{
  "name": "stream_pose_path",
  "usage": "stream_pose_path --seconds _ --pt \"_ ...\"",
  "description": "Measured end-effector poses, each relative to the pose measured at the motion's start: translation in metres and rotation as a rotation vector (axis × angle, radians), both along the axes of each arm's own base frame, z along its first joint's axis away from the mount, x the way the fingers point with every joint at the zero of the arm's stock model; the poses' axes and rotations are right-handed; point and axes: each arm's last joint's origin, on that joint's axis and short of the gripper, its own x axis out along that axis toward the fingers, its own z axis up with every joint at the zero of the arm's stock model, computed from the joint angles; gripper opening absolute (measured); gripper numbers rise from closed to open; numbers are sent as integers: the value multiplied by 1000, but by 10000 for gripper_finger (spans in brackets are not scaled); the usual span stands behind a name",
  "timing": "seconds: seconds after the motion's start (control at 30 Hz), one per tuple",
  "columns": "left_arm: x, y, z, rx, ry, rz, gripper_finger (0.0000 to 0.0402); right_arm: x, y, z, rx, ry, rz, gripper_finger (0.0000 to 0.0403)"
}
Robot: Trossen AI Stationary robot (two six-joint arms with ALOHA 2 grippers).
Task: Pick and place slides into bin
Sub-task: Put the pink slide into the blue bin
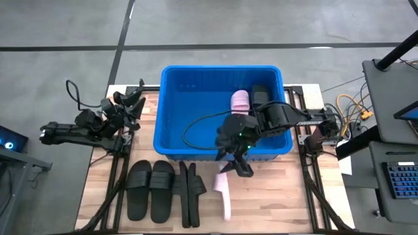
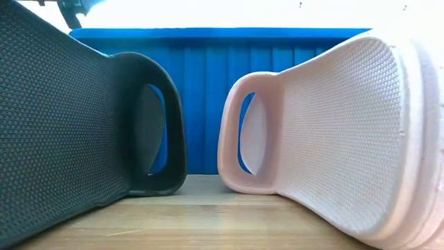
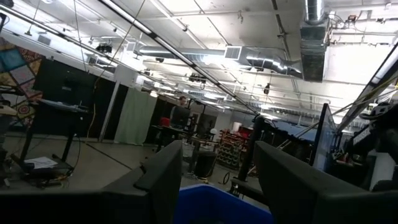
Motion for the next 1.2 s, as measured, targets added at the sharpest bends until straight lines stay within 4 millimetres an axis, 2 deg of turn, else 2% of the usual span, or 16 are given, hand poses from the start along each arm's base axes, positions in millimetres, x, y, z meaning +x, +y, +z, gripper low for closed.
stream_pose_path --seconds 0.27,0.4,0.57,0.77,1.03,1.2 --pt "5 0 -2 -10 16 -6 184 -13 19 -7 -16 106 50 214" --pt "9 -1 -4 -35 15 -19 184 -25 22 -4 -21 158 53 214" --pt "15 -1 -6 -35 40 -19 184 -35 27 4 -69 124 17 214" --pt "18 -1 -8 -34 60 -18 184 -37 32 3 -119 123 -54 215" --pt "17 -1 -7 -32 53 -18 184 -40 25 0 -238 154 -271 215" --pt "16 -1 -7 -32 51 -18 184 -33 25 -1 -254 108 -300 215"
